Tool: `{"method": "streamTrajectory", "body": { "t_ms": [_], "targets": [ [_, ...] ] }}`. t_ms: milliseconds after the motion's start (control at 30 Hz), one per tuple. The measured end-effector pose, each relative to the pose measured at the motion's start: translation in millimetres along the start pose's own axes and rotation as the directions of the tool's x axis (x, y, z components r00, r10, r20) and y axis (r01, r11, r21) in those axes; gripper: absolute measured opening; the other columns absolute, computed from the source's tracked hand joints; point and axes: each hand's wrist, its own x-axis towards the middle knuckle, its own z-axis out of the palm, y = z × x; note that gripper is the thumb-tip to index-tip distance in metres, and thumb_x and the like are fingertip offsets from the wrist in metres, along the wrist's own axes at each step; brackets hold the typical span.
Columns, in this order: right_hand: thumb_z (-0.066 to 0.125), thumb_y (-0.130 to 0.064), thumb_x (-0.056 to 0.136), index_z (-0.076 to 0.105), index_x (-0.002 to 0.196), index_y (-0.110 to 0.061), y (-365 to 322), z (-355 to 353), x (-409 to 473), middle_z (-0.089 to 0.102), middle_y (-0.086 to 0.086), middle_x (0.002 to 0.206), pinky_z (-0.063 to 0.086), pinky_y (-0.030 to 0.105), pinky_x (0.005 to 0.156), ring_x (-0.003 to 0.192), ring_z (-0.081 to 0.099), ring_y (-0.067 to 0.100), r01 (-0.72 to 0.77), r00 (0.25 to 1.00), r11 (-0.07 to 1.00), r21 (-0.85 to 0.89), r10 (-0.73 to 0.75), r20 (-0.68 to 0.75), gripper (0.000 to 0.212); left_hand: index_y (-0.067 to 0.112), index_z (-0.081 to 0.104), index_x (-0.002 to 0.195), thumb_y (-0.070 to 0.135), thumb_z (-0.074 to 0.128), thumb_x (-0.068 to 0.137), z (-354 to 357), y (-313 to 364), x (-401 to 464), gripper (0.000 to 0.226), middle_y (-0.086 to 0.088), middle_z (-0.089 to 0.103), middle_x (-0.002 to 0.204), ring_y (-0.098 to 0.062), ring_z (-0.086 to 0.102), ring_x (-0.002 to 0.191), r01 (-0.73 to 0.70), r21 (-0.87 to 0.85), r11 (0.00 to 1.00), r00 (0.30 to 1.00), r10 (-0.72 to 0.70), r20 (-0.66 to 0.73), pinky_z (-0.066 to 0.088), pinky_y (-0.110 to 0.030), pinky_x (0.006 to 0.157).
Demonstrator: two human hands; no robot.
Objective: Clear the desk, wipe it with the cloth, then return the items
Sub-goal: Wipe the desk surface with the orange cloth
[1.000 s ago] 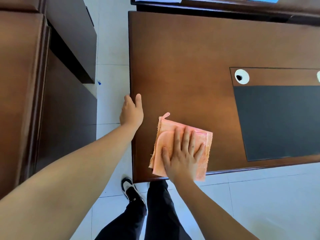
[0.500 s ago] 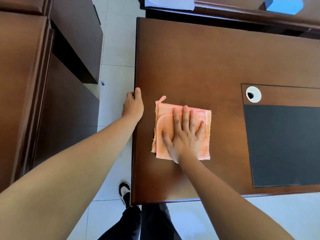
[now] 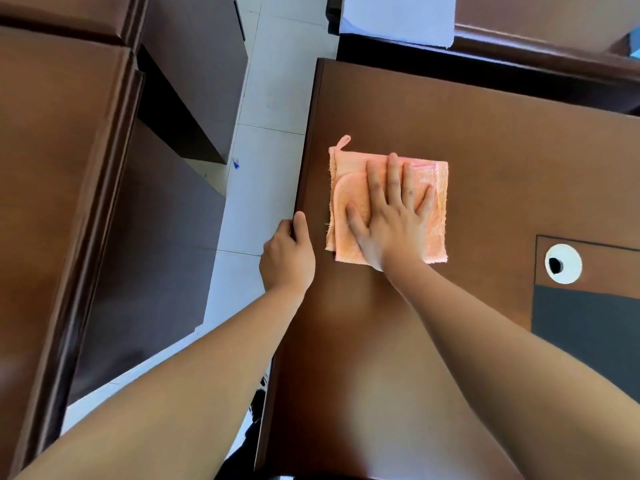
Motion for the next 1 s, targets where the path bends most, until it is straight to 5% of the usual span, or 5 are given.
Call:
{"method": "streamTrajectory", "body": {
  "t_ms": [300, 567, 767, 1000],
  "targets": [
    [0.017, -0.073, 0.102, 0.004, 0.170, -0.034, -7.7, -9.4, 110.2, -0.001, 0.003, 0.179, 0.000, 0.070, 0.125, 0.165, 0.000, 0.030, 0.108, 0.994, 0.994, -0.008, -0.108, 0.032, 0.080, 0.029, 0.063, 0.100, 0.073, 0.013, 0.100, -6.4, 6.8, -5.8, 0.066, 0.010, 0.065, 0.079, -0.014, 0.063, 0.075, 0.025, -0.050, 0.998, 1.000, -0.026, -0.017, 0.054, -0.035, 0.072],
    [0.016, -0.075, 0.099, 0.006, 0.170, -0.032, -29.6, -9.3, 181.4, -0.001, 0.004, 0.179, -0.004, 0.071, 0.124, 0.164, -0.002, 0.031, 0.159, 0.986, 0.987, 0.020, -0.160, 0.053, 0.083, 0.037, 0.057, 0.089, 0.079, 0.008, 0.095, -5.6, 4.6, -7.4, 0.065, 0.016, 0.061, 0.072, -0.005, 0.059, 0.068, -0.001, -0.065, 0.998, 0.999, -0.002, -0.044, 0.036, -0.016, 0.059],
    [0.014, -0.074, 0.101, 0.006, 0.170, -0.030, -29.4, -7.7, 172.3, -0.002, 0.005, 0.179, -0.003, 0.071, 0.125, 0.164, -0.003, 0.031, 0.163, 0.986, 0.986, 0.020, -0.164, 0.037, 0.083, 0.038, 0.057, 0.087, 0.078, 0.010, 0.095, -5.7, 5.1, -7.9, 0.062, 0.018, 0.060, 0.070, -0.002, 0.060, 0.066, 0.002, -0.078, 0.997, 0.999, -0.006, -0.042, 0.033, -0.011, 0.057],
    [0.016, -0.072, 0.102, 0.005, 0.170, -0.032, -27.0, -5.1, 96.6, -0.001, 0.003, 0.179, -0.003, 0.068, 0.126, 0.165, -0.001, 0.029, 0.147, 0.989, 0.989, 0.015, -0.147, 0.029, 0.079, 0.034, 0.058, 0.094, 0.069, 0.018, 0.105, -0.2, 0.9, -3.3, 0.054, 0.020, 0.057, 0.078, -0.002, 0.054, 0.073, 0.022, -0.066, 0.998, 1.000, -0.023, -0.005, 0.039, -0.028, 0.071]
  ]
}}
